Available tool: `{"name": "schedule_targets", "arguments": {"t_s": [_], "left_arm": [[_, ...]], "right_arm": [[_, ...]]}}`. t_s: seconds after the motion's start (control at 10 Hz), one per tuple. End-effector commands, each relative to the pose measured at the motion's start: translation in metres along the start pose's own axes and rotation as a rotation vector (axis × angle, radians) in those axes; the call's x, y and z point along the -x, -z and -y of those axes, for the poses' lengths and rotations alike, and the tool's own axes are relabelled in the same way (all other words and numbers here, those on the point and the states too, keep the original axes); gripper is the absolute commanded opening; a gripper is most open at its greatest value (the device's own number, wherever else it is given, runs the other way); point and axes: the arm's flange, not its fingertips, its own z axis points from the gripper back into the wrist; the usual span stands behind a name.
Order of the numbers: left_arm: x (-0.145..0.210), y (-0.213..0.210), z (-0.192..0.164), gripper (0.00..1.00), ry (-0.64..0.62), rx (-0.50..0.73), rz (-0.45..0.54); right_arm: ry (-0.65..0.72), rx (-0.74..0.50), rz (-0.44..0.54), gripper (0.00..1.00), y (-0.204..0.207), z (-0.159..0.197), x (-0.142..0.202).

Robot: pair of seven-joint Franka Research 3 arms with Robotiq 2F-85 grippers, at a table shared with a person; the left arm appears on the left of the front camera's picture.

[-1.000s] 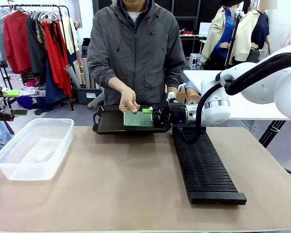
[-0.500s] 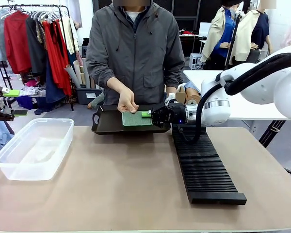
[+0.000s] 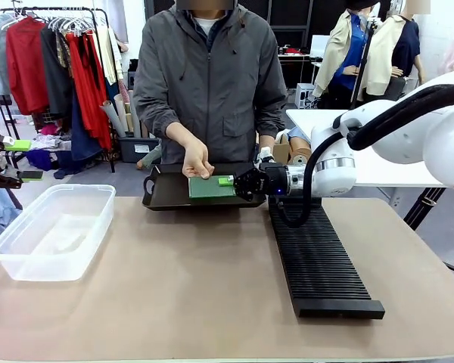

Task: Sort PCBs into racks and boxes based on the side picked up.
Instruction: Pick up the Blank PCB handed by the Human.

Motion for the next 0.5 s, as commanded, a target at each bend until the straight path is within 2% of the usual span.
{"name": "schedule_targets", "arguments": {"t_s": [0.0,0.1,0.4], "left_arm": [[-0.0006,-0.0011,0.0025,1.00,-0.003,0.000,-0.004],[-0.0006,-0.0011,0.0025,1.00,-0.003,0.000,-0.004],[-0.0006,-0.0011,0.0025,1.00,-0.003,0.000,-0.004]], "right_arm": [[-0.032,0.064,-0.090,0.00,0.0072,-0.0010,-0.0083],[0.000,0.000,0.000,0.00,0.0000,0.0000,0.0000],[0.000,0.000,0.000,0.00,0.0000,0.0000,0.0000]]}}
